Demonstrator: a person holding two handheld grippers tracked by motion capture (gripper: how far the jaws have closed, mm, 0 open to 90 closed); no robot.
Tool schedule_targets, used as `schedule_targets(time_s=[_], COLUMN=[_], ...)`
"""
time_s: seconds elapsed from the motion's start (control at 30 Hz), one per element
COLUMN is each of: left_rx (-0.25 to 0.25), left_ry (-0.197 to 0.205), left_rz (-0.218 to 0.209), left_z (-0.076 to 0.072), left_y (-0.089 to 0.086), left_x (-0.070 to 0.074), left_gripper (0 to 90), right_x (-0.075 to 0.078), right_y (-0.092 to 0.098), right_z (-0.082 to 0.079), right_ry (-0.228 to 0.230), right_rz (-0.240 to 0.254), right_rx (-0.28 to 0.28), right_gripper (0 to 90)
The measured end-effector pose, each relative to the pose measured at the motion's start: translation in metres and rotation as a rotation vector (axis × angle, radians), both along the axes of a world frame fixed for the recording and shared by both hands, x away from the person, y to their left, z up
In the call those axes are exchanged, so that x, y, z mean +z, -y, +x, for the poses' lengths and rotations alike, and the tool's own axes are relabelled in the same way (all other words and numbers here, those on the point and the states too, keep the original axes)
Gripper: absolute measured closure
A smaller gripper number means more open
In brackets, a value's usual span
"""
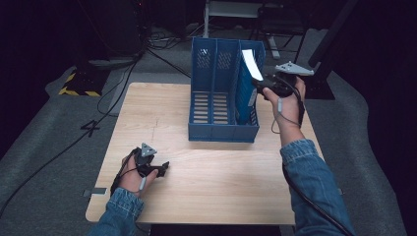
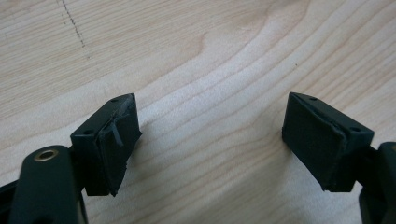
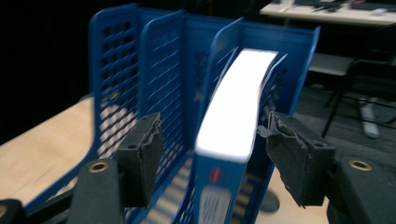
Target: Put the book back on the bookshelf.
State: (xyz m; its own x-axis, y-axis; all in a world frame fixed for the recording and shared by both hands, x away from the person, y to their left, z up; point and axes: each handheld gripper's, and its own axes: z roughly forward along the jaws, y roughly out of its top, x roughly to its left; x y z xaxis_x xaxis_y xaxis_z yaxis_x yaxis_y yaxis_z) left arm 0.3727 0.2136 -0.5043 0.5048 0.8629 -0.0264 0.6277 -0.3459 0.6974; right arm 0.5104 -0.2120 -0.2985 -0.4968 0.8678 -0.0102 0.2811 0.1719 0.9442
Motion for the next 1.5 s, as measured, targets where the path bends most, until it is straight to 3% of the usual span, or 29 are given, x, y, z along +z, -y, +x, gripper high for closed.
schedule_targets(time_s=[0.2, 0.33, 0.47, 0.63, 0.73, 0.87, 0.93, 0.97, 1.0, 1.17, 1.27, 1.3, 1.33, 1.37, 1.5], left_rx=[-0.006, -0.007, -0.008, -0.014, -0.014, -0.018, -0.019, -0.019, -0.020, -0.019, -0.019, -0.017, -0.017, -0.017, -0.017], left_ry=[0.003, 0.001, -0.001, 0.000, 0.001, -0.002, 0.001, -0.001, -0.002, -0.004, -0.005, -0.002, -0.002, -0.002, -0.002], left_rz=[-0.004, -0.002, -0.003, 0.002, 0.001, 0.004, 0.002, 0.003, 0.001, 0.001, 0.000, 0.000, 0.000, 0.000, 0.000], left_z=[-0.006, -0.007, -0.006, -0.004, -0.002, 0.001, 0.001, 0.002, 0.002, 0.002, 0.002, 0.002, 0.002, 0.002, 0.002], left_y=[-0.005, -0.005, -0.005, -0.004, -0.003, -0.001, 0.000, 0.000, 0.000, 0.001, 0.001, 0.001, 0.001, 0.001, 0.001], left_x=[0.000, 0.000, 0.000, 0.000, -0.001, 0.000, -0.001, -0.001, -0.001, 0.000, 0.000, -0.001, -0.001, -0.001, -0.001], left_gripper=[19.4, 19.4, 19.3, 17.8, 17.2, 16.1, 16.0, 15.9, 15.9, 15.9, 15.9, 15.9, 15.9, 16.0, 15.9], right_x=[-0.002, -0.004, -0.006, -0.018, -0.025, -0.049, -0.053, -0.066, -0.066, -0.101, -0.127, -0.136, -0.143, -0.151, -0.172], right_y=[0.023, 0.040, 0.051, 0.067, 0.068, 0.067, 0.067, 0.068, 0.068, 0.076, 0.084, 0.085, 0.087, 0.089, 0.091], right_z=[-0.045, -0.069, -0.081, -0.105, -0.110, -0.123, -0.125, -0.128, -0.128, -0.133, -0.136, -0.134, -0.133, -0.131, -0.130], right_ry=[-0.046, -0.074, -0.097, -0.157, -0.183, -0.238, -0.242, -0.260, -0.260, -0.298, -0.307, -0.335, -0.361, -0.356, -0.406], right_rz=[-0.024, -0.040, -0.043, -0.094, -0.113, -0.166, -0.173, -0.172, -0.172, -0.129, -0.070, -0.085, -0.146, -0.200, -0.203], right_rx=[0.120, 0.157, 0.187, 0.217, 0.223, 0.239, 0.238, 0.239, 0.239, 0.233, 0.207, 0.197, 0.199, 0.195, 0.193], right_gripper=[37.4, 36.9, 36.7, 35.6, 35.6, 34.6, 34.6, 34.5, 34.5, 34.3, 34.4, 34.4, 34.4, 34.5, 34.1])
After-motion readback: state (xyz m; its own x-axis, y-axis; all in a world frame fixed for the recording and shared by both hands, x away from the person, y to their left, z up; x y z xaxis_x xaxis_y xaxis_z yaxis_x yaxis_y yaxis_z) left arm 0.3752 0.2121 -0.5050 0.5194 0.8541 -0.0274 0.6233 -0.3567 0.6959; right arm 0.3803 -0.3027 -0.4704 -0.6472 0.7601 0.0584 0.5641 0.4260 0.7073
